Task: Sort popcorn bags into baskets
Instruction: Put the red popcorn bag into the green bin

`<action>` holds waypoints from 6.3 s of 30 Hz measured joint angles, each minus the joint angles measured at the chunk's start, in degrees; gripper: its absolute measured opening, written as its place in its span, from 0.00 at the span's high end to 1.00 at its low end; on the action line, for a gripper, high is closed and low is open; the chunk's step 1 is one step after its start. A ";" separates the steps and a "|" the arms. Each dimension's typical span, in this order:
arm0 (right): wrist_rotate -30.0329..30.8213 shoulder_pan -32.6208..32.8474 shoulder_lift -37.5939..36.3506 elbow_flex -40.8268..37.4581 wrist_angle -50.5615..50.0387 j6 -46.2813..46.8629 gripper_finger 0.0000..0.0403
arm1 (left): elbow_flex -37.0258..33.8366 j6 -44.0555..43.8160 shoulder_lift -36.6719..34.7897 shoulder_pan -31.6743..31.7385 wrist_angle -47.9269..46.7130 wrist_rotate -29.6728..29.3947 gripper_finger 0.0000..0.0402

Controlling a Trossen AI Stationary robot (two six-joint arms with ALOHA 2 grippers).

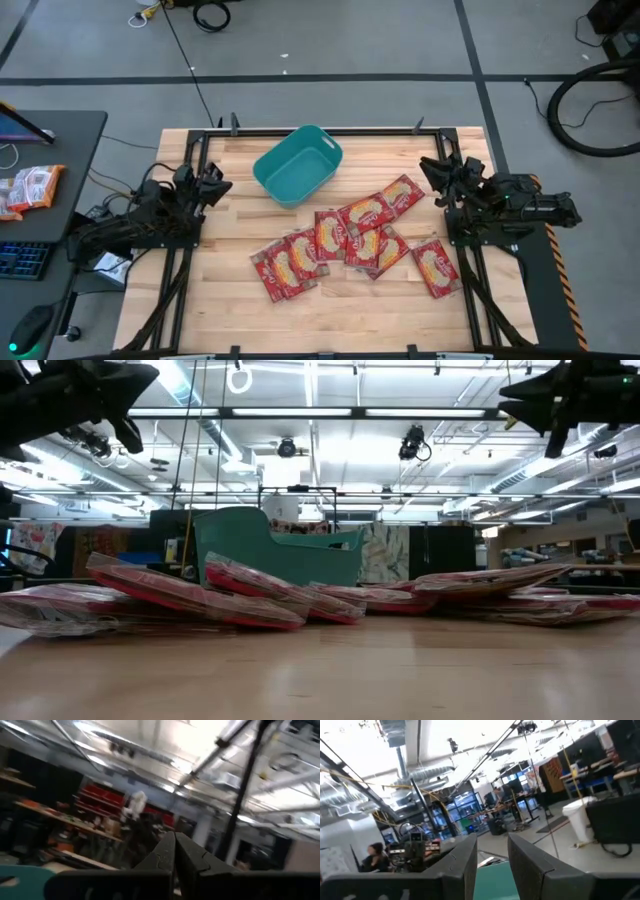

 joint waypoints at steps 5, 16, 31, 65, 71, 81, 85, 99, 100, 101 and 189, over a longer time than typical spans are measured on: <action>-4.64 -0.02 4.57 -0.01 3.77 -1.33 0.72 | 0.13 -1.93 5.37 -0.02 -1.74 3.61 0.98; -10.15 -2.72 17.28 -0.01 6.34 -4.06 0.72 | 6.52 7.56 25.49 -5.29 -3.14 4.82 0.97; -17.05 -0.61 28.95 -0.01 7.49 -2.42 0.72 | 22.41 23.71 49.31 -19.27 -22.37 -5.09 0.63; -2.30 14.19 39.94 0.02 15.48 -3.03 0.72 | 54.08 44.73 90.99 -45.37 -51.03 -36.11 0.40; -2.90 14.19 41.38 0.01 17.55 -3.93 0.72 | 59.63 49.07 97.50 -45.35 -56.39 -37.10 0.42; -4.08 14.19 42.25 0.01 19.54 -4.06 0.72 | 59.70 56.98 100.69 -45.35 -56.27 -37.98 0.49; -4.25 14.19 42.59 0.03 20.20 -4.06 0.72 | 59.51 56.65 100.66 -44.96 -56.60 -36.77 0.66; -4.33 14.19 42.73 0.01 20.25 -4.06 0.72 | 60.19 51.59 99.15 -44.83 -59.10 -35.87 0.99; -4.33 14.19 42.73 0.01 20.24 -4.06 0.72 | 61.08 50.69 98.62 -44.61 -60.55 -35.83 0.99; -4.33 14.19 42.73 0.01 20.24 -4.06 0.72 | 62.34 49.70 98.04 -44.41 -62.34 -35.77 0.99; -5.43 14.21 43.40 -0.01 20.10 -5.38 0.72 | 93.00 44.29 101.75 -34.24 -88.73 -26.96 0.58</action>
